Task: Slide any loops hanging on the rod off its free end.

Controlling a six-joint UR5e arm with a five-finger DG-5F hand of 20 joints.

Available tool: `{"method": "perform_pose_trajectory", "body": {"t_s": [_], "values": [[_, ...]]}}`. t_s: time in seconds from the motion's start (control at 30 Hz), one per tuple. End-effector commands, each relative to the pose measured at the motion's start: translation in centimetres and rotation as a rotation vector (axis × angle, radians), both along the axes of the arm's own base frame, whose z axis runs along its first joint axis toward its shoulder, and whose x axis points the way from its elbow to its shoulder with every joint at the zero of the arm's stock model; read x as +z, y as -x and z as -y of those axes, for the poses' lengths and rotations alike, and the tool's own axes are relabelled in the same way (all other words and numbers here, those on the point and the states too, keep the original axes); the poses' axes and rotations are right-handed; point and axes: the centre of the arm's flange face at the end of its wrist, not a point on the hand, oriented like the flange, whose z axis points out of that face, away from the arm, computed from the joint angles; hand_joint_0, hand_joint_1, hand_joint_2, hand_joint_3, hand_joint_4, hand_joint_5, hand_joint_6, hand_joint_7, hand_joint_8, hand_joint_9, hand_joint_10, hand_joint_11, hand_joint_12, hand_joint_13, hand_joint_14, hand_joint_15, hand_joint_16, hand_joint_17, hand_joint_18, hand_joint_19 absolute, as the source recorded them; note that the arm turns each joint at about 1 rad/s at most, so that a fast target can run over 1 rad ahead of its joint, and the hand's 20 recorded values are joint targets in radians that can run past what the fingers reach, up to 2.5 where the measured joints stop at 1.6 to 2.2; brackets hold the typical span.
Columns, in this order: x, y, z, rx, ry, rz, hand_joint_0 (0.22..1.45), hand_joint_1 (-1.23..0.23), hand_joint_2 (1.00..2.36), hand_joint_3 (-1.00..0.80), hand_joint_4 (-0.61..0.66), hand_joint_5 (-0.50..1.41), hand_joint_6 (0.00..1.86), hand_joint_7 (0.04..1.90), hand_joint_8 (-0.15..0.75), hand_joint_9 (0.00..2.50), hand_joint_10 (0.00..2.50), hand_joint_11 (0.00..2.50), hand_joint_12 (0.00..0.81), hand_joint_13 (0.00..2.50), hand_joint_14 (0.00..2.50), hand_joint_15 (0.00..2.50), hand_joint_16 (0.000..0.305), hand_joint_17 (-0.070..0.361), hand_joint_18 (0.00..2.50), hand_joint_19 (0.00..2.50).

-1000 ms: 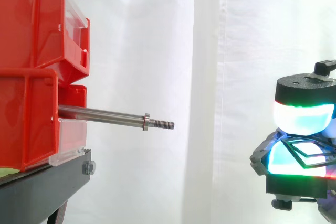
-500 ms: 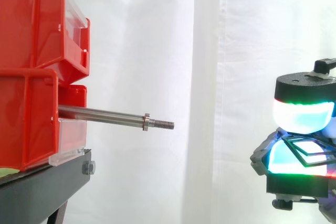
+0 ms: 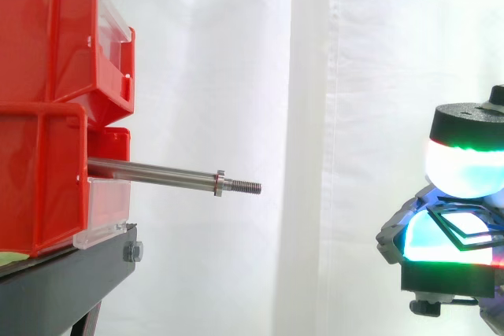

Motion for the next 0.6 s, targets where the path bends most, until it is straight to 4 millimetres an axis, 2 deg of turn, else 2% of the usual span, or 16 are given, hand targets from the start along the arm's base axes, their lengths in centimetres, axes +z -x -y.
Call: {"method": "perform_pose_trajectory", "body": {"t_s": [0.0,0.27,0.37,0.43,0.57], "values": [[-0.03,0.01,-0.03,0.0,0.0,0.0,0.54,-0.74,1.01,-0.39,0.25,-0.13,0.82,1.29,0.323,1.08,0.02,0.51,0.394,1.01,0.02,0.53,0.07,0.157,0.86,0.73],[0.03,-0.01,-0.03,0.0,0.0,0.0,0.56,-0.75,1.01,-0.33,0.25,-0.14,0.82,1.3,0.319,1.07,0.02,0.51,0.392,1.0,0.02,0.53,0.069,0.156,0.86,0.73],[0.03,-0.01,-0.14,0.002,0.0,0.0,0.58,-0.76,1.02,-0.24,0.24,-0.14,0.83,1.33,0.316,1.06,0.02,0.52,0.39,0.99,0.02,0.54,0.068,0.154,0.85,0.73],[-0.04,0.03,-0.03,0.0,0.0,-0.002,0.57,-0.76,1.03,-0.15,0.22,-0.14,0.83,1.41,0.319,1.04,0.02,0.52,0.392,0.99,0.02,0.53,0.068,0.154,0.84,0.73],[-0.04,0.02,-0.13,0.001,-0.001,-0.002,0.58,-0.77,1.03,-0.11,0.21,-0.15,0.85,1.39,0.323,1.02,0.02,0.52,0.388,0.98,0.02,0.53,0.068,0.154,0.84,0.72]]}}
